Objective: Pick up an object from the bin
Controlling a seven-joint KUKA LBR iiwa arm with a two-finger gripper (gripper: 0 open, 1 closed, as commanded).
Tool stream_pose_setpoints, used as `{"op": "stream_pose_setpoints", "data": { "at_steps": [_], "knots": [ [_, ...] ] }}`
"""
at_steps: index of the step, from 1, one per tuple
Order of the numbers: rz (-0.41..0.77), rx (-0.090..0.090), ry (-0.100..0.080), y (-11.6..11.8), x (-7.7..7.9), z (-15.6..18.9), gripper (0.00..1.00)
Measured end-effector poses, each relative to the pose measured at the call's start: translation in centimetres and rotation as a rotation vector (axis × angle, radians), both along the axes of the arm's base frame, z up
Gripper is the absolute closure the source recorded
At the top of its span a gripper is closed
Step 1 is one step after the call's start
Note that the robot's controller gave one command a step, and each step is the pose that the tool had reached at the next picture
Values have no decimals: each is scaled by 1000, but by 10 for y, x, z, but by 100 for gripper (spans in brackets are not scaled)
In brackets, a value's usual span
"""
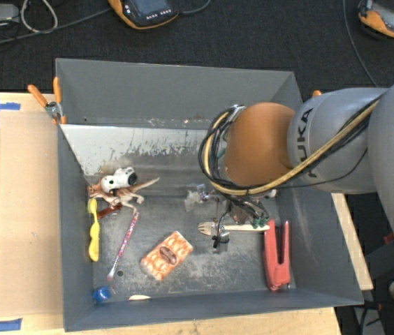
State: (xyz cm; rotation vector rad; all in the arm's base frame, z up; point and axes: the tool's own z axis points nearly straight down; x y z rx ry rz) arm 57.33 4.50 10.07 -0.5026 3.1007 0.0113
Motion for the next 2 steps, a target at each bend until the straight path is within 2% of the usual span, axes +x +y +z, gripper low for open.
{"op": "stream_pose_setpoints", "data": {
  "at_steps": [1, 2],
  "knots": [
    [124, -5, 7, 3, -19, -2, 0],
    [27, 0, 6, 37, -36, -24, 0]
  ]
}}
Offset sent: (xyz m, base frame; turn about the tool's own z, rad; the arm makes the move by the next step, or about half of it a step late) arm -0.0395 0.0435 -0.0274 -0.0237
